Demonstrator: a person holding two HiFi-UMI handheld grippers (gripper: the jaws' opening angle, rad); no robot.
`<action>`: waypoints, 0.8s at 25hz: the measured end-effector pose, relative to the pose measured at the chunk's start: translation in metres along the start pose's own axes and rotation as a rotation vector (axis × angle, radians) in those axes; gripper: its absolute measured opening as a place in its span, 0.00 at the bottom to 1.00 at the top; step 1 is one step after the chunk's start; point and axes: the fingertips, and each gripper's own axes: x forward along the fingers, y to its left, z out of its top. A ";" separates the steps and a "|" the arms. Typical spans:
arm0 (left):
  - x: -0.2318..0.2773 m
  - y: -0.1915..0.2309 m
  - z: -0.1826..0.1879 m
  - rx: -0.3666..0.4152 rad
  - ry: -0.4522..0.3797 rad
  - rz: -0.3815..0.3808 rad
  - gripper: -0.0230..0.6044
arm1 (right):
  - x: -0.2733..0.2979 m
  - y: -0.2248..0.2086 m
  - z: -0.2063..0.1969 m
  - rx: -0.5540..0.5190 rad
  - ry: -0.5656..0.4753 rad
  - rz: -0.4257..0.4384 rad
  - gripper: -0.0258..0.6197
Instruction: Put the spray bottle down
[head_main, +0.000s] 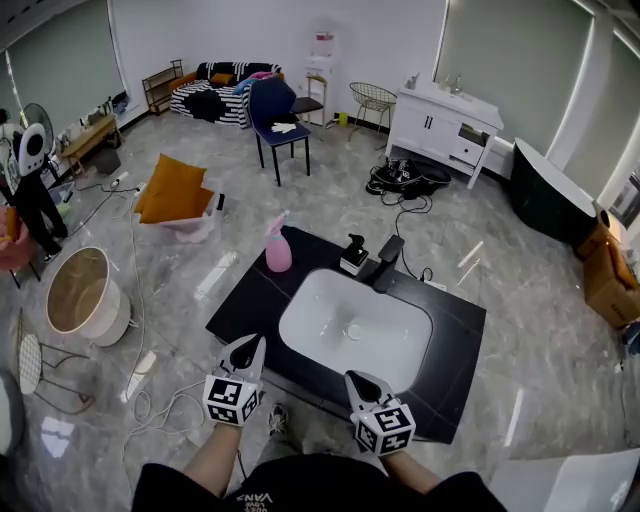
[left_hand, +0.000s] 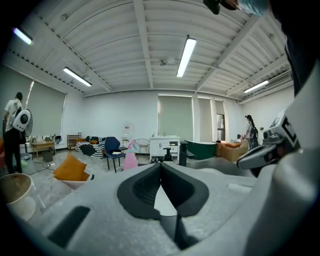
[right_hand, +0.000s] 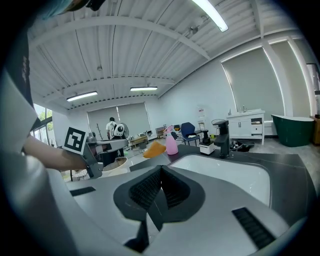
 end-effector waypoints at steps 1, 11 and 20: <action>-0.005 -0.006 0.001 -0.002 -0.004 -0.006 0.05 | -0.004 0.001 -0.002 -0.001 0.002 0.003 0.04; -0.053 -0.062 0.006 -0.010 -0.011 -0.030 0.05 | -0.036 0.018 -0.019 -0.064 0.037 0.035 0.04; -0.082 -0.091 -0.011 -0.024 0.015 -0.018 0.05 | -0.049 0.021 -0.029 -0.068 0.032 0.041 0.04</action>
